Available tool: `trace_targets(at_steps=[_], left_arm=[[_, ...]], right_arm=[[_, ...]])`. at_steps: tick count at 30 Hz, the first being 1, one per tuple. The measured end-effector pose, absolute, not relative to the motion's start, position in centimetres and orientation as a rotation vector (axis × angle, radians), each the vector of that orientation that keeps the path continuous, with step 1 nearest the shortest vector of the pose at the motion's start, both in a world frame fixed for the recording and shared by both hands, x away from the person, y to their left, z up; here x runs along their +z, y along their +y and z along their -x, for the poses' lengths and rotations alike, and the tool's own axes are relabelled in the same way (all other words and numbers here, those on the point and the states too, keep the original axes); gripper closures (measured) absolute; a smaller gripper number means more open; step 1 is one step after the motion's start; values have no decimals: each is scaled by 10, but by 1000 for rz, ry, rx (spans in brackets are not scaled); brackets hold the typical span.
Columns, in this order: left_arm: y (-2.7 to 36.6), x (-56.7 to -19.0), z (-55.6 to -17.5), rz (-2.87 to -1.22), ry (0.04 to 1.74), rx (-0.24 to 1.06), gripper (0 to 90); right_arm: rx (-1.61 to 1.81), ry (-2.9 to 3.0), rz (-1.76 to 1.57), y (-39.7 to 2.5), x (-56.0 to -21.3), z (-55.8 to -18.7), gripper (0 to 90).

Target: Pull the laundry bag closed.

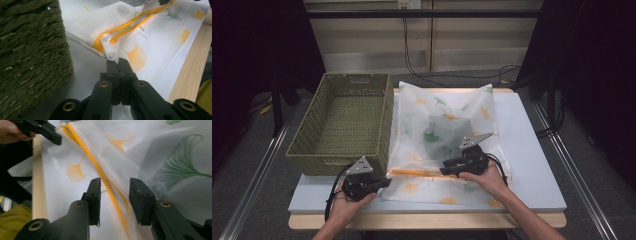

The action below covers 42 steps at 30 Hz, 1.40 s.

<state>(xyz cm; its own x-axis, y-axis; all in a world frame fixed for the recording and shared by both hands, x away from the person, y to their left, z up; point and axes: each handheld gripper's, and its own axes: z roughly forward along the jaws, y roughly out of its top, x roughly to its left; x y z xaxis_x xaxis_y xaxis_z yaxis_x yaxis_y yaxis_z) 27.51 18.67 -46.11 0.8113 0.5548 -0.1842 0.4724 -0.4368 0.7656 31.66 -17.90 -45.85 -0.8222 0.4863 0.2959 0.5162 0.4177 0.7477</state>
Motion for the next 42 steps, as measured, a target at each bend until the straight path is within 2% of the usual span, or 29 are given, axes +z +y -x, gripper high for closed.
trace_targets(at_steps=[8,11,19,30,42], left_arm=[[182,-452,-273,-2090,747,148,890],[180,-448,-274,-2084,737,153,890],[171,-436,-279,-2113,698,166,890],[150,-431,-284,-2115,637,169,890],[138,-434,-283,-2132,592,180,890]], right_arm=[[-1424,-2606,873,-172,-451,-314,610],[-1421,-2627,864,-166,-447,-315,566],[-1439,-2644,772,-144,-436,-324,633],[-1506,-2627,681,-120,-431,-326,800],[-1516,-2637,617,-109,-432,-323,794]])
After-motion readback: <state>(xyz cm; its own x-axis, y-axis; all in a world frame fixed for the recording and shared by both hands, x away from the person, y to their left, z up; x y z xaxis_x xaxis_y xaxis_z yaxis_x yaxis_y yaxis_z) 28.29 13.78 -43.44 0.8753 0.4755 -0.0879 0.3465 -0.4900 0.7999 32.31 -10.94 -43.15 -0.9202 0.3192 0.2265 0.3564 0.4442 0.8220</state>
